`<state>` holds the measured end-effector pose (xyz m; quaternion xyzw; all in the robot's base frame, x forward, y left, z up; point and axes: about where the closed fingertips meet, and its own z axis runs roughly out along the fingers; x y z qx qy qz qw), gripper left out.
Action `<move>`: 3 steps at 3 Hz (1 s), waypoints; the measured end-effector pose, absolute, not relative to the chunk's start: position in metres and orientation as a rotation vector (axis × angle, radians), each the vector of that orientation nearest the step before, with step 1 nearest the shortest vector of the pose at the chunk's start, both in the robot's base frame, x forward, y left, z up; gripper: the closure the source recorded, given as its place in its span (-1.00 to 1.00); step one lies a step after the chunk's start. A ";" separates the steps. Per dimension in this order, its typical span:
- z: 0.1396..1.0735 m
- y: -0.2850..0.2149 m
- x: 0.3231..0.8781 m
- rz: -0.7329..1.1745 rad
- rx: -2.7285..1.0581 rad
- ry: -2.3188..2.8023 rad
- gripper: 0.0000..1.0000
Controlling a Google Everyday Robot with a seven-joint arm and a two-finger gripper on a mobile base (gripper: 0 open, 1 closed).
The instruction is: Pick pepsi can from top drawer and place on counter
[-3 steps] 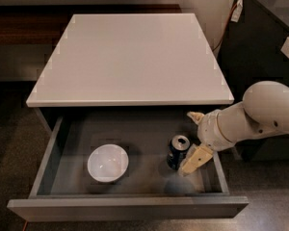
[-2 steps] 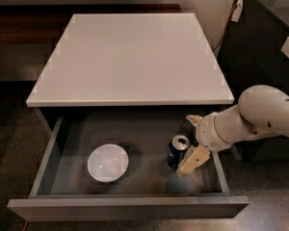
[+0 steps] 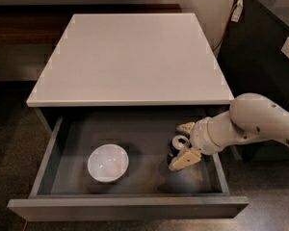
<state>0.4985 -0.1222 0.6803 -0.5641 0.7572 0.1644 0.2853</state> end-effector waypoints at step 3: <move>0.711 -0.102 0.494 0.423 -1.554 1.940 0.82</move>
Offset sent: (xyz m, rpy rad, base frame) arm -0.0040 0.0078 0.0147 -0.0082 -0.0468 0.0116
